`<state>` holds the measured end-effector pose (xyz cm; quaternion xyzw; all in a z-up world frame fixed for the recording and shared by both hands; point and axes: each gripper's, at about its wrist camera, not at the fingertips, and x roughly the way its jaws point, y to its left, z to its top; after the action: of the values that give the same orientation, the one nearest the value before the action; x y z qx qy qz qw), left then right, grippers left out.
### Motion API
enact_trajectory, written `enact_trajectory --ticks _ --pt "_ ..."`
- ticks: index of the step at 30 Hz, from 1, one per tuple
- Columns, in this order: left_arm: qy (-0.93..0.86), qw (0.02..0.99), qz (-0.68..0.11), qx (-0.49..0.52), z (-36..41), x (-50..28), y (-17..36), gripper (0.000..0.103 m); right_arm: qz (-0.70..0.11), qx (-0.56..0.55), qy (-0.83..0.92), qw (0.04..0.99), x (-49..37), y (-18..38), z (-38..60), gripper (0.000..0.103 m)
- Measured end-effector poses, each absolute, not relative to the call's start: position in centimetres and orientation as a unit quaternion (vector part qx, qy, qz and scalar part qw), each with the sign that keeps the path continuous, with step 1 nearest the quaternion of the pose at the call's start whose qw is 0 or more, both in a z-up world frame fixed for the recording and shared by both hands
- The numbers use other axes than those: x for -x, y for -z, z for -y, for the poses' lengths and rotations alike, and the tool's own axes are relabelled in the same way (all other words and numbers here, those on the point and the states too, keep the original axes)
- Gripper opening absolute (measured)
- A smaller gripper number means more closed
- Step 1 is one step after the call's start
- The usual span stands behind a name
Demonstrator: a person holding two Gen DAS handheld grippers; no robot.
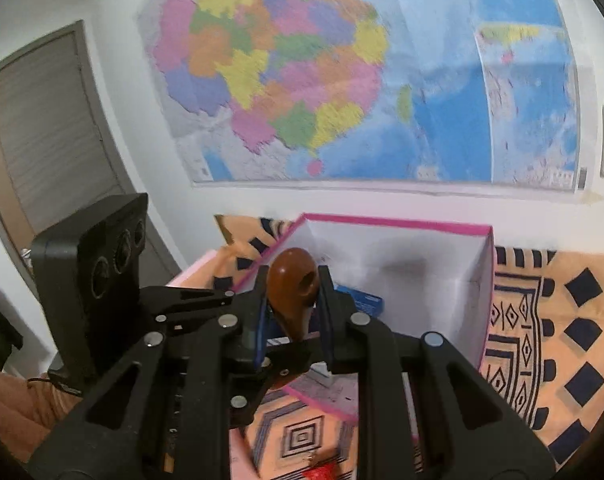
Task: Organize rigid objects
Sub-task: 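Carry the brown utensil over the magenta box and lower it inside, then open the right gripper to release the utensil in the box, then move the right gripper down to the red corkscrew-shaped object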
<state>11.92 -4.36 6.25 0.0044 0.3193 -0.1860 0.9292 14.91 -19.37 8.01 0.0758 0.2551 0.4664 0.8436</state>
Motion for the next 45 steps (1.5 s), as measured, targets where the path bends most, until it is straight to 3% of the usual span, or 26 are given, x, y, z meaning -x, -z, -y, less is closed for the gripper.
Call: enact_trajectory --ticks 12,14,15,24,27,32,45 --pt "0.134 0.905 -0.403 0.032 3.5 -16.9 -1.4 0.023 -0.326 -0.081 -0.384 0.860 -20.5 -4.1 18.5 0.029" --pt "0.134 0.901 -0.411 0.049 2.7 -17.2 -1.1 0.024 -0.337 -0.091 -0.361 0.865 -21.1 -3.2 19.0 0.046" --pt "0.136 0.900 -0.411 0.054 2.5 -17.1 -1.0 0.025 -0.339 -0.098 -0.358 0.865 -21.2 -2.9 19.3 0.047" --pt "0.155 0.910 -0.380 0.062 1.1 -13.7 -1.7 0.031 -0.311 -0.098 -0.394 0.859 -17.8 -2.9 21.0 0.047" --pt "0.173 0.917 -0.354 0.061 1.0 -11.5 -2.4 0.040 -0.290 -0.094 -0.422 0.854 -15.2 -3.4 21.8 0.047" --pt "0.196 0.926 -0.319 0.052 1.0 -7.2 -3.5 0.042 -0.273 -0.062 -0.458 0.844 -11.0 -3.3 22.6 0.047" --pt "0.221 0.901 -0.370 0.059 2.7 -2.5 1.5 0.045 -0.381 0.019 -0.448 0.808 -6.8 5.5 20.9 0.047"
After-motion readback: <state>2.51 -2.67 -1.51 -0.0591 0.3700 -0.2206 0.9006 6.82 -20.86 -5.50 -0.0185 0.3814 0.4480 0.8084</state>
